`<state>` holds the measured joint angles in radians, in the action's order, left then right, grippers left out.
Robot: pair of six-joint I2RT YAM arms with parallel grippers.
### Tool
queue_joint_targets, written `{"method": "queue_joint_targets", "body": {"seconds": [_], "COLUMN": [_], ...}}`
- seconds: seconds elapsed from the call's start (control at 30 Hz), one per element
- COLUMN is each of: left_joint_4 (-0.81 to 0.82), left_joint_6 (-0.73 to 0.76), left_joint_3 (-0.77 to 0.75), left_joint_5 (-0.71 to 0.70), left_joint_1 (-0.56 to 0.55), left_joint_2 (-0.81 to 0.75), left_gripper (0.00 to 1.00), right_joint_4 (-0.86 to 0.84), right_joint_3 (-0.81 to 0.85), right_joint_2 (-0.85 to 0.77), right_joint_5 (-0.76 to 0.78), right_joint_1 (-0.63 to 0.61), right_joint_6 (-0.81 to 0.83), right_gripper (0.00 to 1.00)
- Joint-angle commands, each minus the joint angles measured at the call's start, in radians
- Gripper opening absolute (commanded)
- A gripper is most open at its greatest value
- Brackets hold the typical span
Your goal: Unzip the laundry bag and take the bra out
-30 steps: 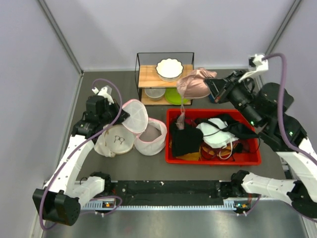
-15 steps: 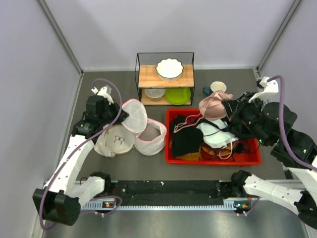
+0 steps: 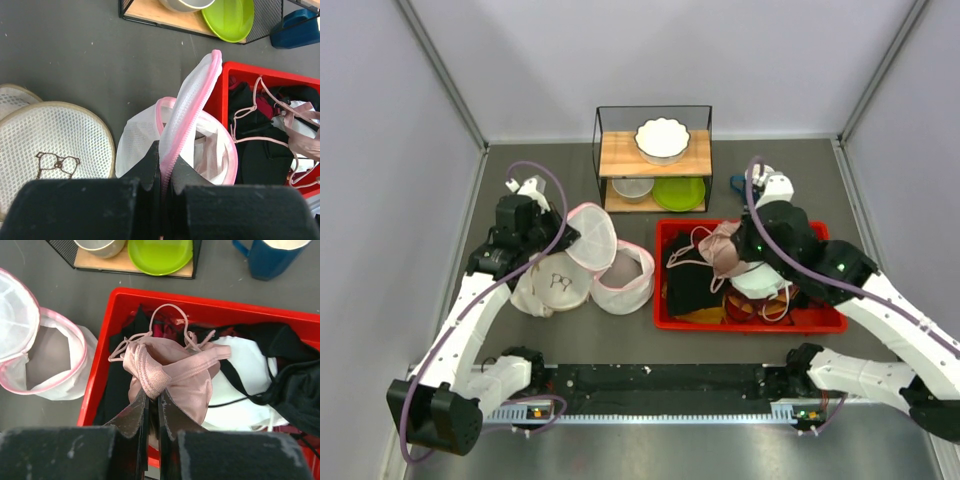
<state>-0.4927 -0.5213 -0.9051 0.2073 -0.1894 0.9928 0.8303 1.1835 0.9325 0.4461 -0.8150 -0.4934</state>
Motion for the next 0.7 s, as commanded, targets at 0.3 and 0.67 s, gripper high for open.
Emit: {"method": "queue_joint_targets", "body": {"seconds": [0.3, 0.67], "left_joint_4": [0.036, 0.036], "left_joint_6": [0.000, 0.007], "left_joint_3": [0.015, 0.017], "left_joint_5": [0.015, 0.014], "left_joint_1": [0.004, 0.005], "left_joint_2": [-0.016, -0.029], "left_gripper": [0.00, 0.00], "right_joint_4": [-0.362, -0.347], "right_joint_3": [0.027, 0.053], "right_joint_2": [0.481, 0.421], "right_joint_5": [-0.431, -0.504], "right_joint_1": [0.181, 0.197], "right_joint_6": [0.104, 0.112], "right_gripper": [0.00, 0.00]}}
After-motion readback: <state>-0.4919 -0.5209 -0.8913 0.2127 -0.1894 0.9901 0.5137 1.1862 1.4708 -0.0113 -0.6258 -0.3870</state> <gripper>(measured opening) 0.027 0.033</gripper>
